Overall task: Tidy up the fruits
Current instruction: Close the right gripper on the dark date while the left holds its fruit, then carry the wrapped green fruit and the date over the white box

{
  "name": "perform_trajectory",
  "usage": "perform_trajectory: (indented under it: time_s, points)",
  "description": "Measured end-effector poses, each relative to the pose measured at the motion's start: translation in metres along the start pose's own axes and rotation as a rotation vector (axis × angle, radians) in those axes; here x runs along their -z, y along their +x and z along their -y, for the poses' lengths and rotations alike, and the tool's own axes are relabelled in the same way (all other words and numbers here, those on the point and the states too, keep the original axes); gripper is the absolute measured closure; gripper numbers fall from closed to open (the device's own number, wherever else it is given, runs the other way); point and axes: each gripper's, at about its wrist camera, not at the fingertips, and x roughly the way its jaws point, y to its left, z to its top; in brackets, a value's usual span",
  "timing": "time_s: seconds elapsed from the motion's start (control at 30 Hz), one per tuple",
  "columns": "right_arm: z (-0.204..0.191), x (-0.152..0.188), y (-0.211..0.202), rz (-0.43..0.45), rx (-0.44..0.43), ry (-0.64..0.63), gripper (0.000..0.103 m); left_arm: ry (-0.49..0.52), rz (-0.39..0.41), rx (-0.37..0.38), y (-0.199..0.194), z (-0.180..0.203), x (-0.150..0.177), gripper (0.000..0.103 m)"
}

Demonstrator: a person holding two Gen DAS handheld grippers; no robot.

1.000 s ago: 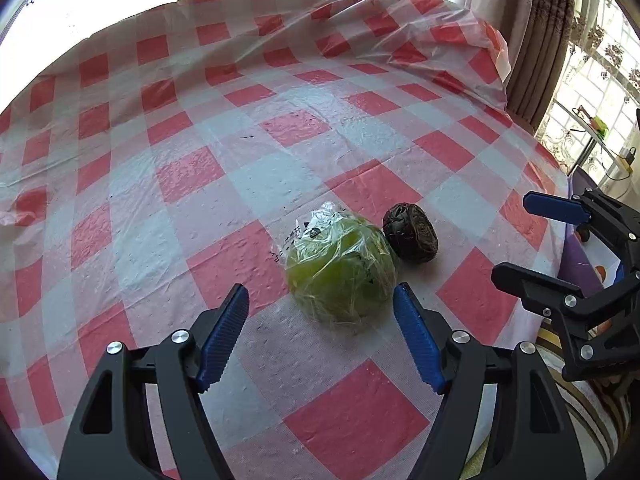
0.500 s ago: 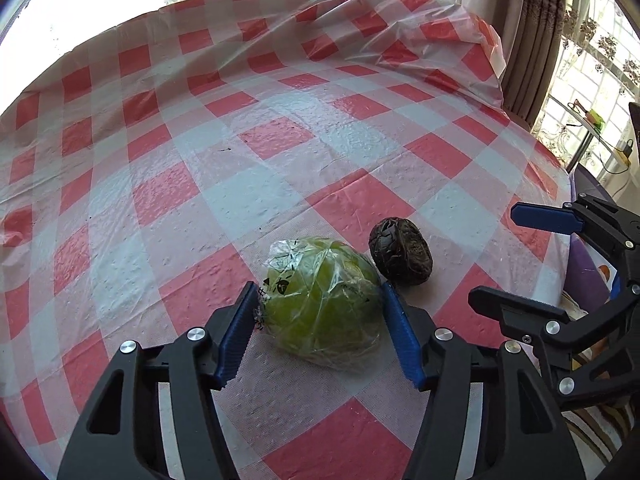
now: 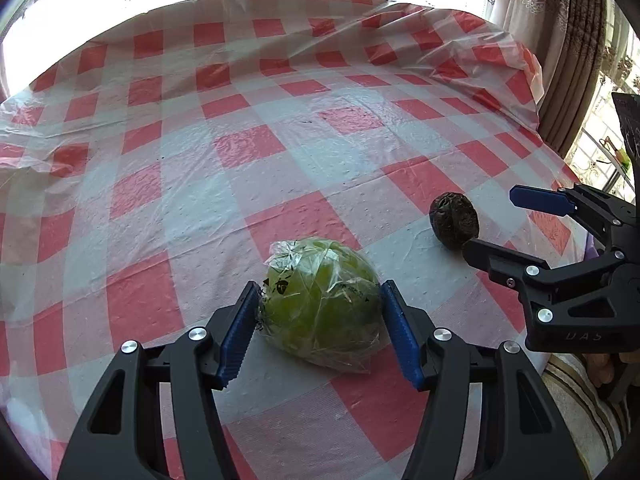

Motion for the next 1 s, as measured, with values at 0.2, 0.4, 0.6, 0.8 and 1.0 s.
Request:
perform_trajectory:
  time_s: [0.2,0.4,0.6,0.8,1.0]
  points:
    - [-0.013,-0.009,0.008,0.003,0.005,-0.030,0.017,-0.032,0.006,-0.041,-0.007,-0.009,0.009,0.035]
    - [-0.021,-0.012,0.015,-0.005,0.012,-0.050,0.021,-0.011,0.009,-0.093,-0.008,-0.006,0.011,0.024]
    - [-0.022,-0.012,0.020,-0.011,-0.011,-0.058,0.040,0.013,0.015,-0.104,-0.006,-0.001,0.011,0.039]
    - [-0.032,-0.009,0.017,0.005,-0.027,-0.106,0.065,0.022,0.025,-0.107,-0.006,0.002,0.010,0.044]
    - [-0.031,-0.006,0.013,0.011,-0.034,-0.097,0.065,0.018,0.037,-0.121,-0.007,0.004,0.012,0.045]
